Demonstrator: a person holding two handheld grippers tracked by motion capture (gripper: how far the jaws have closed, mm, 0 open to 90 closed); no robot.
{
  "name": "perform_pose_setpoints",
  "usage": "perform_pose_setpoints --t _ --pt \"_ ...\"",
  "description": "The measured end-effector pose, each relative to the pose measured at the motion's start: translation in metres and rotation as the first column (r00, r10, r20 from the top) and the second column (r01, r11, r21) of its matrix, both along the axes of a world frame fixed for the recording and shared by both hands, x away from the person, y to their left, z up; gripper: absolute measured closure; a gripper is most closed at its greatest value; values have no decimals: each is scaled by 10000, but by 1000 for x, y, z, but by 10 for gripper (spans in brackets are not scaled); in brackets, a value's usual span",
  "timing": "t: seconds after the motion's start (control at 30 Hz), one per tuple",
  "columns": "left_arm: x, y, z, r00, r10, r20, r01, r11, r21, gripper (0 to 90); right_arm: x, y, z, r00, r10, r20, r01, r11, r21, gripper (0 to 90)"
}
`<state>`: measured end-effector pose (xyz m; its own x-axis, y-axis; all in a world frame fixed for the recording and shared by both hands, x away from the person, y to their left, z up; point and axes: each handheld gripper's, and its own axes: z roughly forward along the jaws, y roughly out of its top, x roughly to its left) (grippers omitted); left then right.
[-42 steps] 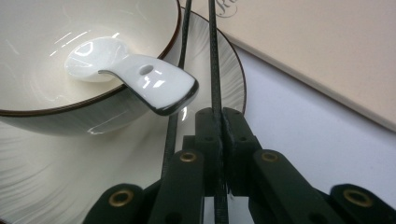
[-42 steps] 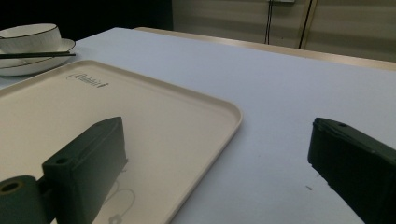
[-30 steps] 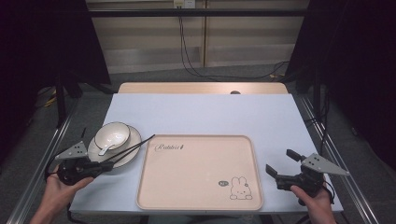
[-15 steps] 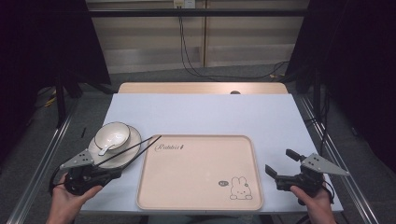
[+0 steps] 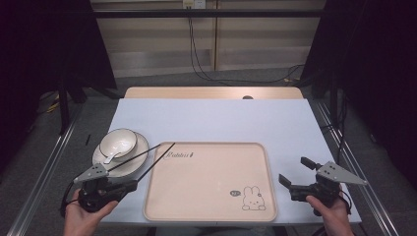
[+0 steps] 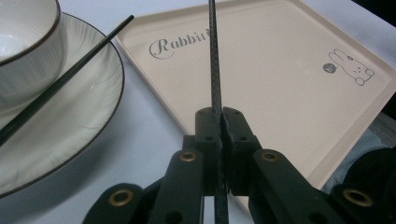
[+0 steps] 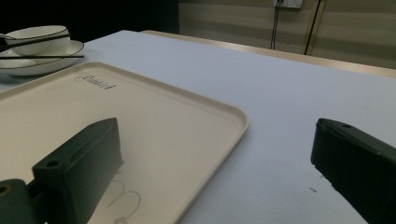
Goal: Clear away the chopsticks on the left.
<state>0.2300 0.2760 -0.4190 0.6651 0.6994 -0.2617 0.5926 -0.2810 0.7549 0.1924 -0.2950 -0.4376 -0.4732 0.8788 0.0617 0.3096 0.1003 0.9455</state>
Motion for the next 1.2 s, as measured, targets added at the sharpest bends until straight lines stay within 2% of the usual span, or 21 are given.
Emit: perform_pose_setpoints --t 0.1,0.2,0.3,0.33,0.4,0.5,0.67,0.83,1.07,1.1,1.17,1.2 --pt "-5 -10 4 10000 62 -32 -63 9997 -234 859 0 0 0 10000 47 1 -47 10000 -30 15" --pt "-6 -18 5 9999 157 -17 -157 9997 -207 859 0 0 0 10000 50 3 -50 10000 -31 15" --pt "-2 -27 3 9982 569 -168 -574 9979 -308 859 -1 0 0 9999 121 38 -121 9999 -26 14" --pt "1 -30 -2 9952 907 -372 -919 9952 -324 859 -1 0 0 9998 167 48 -167 9999 -45 15" --pt "4 -33 -5 9926 1092 -529 -1114 9929 -409 860 0 0 0 9999 99 30 -99 9999 -29 15" --pt "7 -38 -7 9903 1233 -634 -1257 9915 -346 860 0 0 0 9999 106 33 -105 9999 -40 15" --pt "12 -57 -13 9848 1507 -868 -1528 9881 -185 860 0 1 0 9999 116 27 -116 9999 -47 15" --pt "16 -67 -17 9832 1488 -1061 -1486 9888 94 859 0 0 0 9999 133 35 -132 9999 -50 15" --pt "18 -78 -26 9737 1823 -1370 -1796 9832 315 859 0 1 0 9999 166 23 -166 9998 -77 15" --pt "17 -80 -28 9707 1859 -1520 -1837 9826 282 859 0 1 0 9999 128 -16 -128 9999 -36 15" --pt "17 -80 -29 9709 1887 -1478 -1844 9819 425 859 0 1 0 9999 142 -15 -142 9999 -77 15" --pt "17 -83 -31 9681 1942 -1584 -1891 9808 466 859 0 1 0 9999 119 19 -119 9999 -66 15"
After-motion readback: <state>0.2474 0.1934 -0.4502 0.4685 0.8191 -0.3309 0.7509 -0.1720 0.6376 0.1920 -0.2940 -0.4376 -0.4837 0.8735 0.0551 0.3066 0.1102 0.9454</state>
